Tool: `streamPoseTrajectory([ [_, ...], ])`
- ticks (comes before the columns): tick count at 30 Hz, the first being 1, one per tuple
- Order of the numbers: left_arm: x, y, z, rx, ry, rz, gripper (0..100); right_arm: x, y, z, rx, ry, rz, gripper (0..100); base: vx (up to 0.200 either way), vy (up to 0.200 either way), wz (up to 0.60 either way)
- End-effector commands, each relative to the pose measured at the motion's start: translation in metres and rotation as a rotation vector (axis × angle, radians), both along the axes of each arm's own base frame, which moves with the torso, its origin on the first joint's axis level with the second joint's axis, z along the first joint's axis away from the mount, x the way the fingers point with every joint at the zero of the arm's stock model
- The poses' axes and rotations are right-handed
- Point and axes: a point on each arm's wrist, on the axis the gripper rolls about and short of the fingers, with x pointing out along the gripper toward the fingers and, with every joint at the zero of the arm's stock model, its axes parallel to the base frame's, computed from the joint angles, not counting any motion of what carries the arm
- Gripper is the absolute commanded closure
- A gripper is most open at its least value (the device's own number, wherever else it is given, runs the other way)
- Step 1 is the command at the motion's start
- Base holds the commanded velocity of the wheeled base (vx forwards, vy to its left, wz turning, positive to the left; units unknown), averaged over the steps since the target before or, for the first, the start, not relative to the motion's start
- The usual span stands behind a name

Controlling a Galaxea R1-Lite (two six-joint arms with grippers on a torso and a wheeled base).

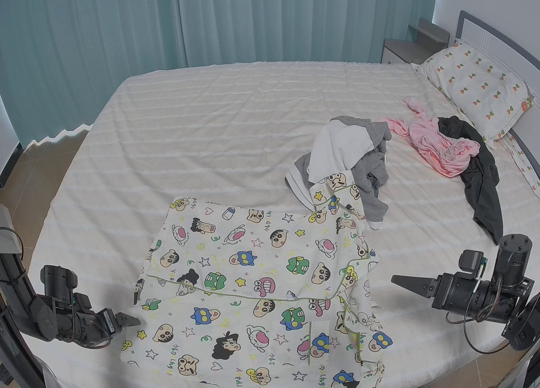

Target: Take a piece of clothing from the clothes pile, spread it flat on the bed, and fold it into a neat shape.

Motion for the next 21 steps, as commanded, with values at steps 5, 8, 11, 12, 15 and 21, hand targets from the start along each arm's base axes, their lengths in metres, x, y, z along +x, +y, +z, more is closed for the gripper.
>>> streamPoseTrajectory([
  [5, 0.027, 0.005, 0.010, -0.095, -0.115, -0.003, 0, -0.004, -0.001, -0.002, -0.004, 0.012, 0.003, 0, 0.000, 0.000, 0.00],
  [8, 0.032, 0.005, 0.011, -0.127, -0.132, -0.025, 0, -0.004, -0.001, -0.001, -0.004, 0.010, 0.002, 0, 0.000, 0.000, 0.00],
  [11, 0.035, 0.005, 0.006, -0.133, -0.112, -0.029, 0, -0.004, -0.001, -0.001, -0.003, 0.009, 0.002, 0, 0.000, 0.000, 0.00],
  [12, 0.035, 0.005, 0.006, -0.133, -0.112, -0.029, 0, -0.004, -0.001, -0.001, -0.003, 0.009, 0.002, 0, 0.000, 0.000, 0.00],
  [15, 0.043, 0.007, -0.006, -0.140, -0.084, -0.024, 0, -0.004, -0.001, -0.001, -0.003, 0.009, 0.002, 0, 0.000, 0.000, 0.00],
  [21, 0.048, 0.006, -0.004, -0.187, -0.091, -0.005, 0, -0.004, -0.001, -0.001, -0.004, 0.005, 0.002, 0, 0.000, 0.000, 0.00],
])
